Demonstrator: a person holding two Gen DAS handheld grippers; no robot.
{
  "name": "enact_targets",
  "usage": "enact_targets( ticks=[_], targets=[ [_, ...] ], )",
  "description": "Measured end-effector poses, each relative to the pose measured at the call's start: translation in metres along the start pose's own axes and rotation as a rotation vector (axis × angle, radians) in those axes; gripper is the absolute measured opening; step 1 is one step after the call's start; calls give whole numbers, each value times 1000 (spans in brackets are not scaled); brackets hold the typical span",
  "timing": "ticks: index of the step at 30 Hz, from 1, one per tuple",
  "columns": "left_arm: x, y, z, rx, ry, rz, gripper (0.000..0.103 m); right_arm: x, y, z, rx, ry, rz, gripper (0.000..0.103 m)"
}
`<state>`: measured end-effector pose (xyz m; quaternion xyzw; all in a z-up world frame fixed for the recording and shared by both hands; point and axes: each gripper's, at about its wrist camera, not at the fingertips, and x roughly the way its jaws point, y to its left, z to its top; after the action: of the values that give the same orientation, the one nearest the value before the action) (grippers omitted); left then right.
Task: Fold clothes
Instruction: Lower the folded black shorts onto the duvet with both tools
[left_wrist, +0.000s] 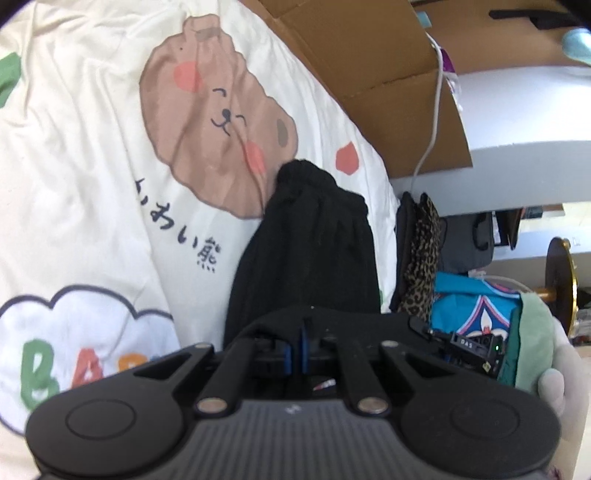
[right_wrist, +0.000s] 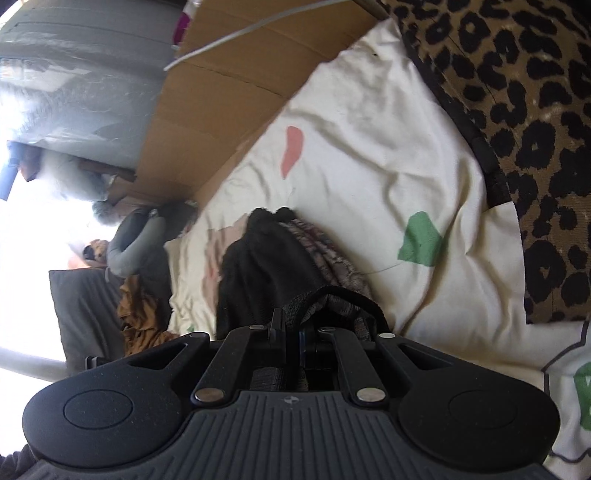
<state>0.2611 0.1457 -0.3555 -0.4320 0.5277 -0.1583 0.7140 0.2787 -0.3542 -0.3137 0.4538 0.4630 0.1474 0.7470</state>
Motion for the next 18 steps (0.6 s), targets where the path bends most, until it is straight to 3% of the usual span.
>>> enact_targets(
  ticks=[7, 12, 17, 18],
  targets=[
    [9, 5, 12, -17, -21, -9, 6, 14, 0, 7, 21, -14, -16, 5],
    [11, 2, 22, -9, -56, -16, 6, 17, -4, 14, 64, -69, -8, 5],
    [18, 13, 26, -68, -46, 26, 6, 30, -13, 18, 113, -88, -32, 10],
    [19, 15, 26, -83, -45, 27, 8, 32, -15, 18, 125, -92, -29, 16]
  ],
)
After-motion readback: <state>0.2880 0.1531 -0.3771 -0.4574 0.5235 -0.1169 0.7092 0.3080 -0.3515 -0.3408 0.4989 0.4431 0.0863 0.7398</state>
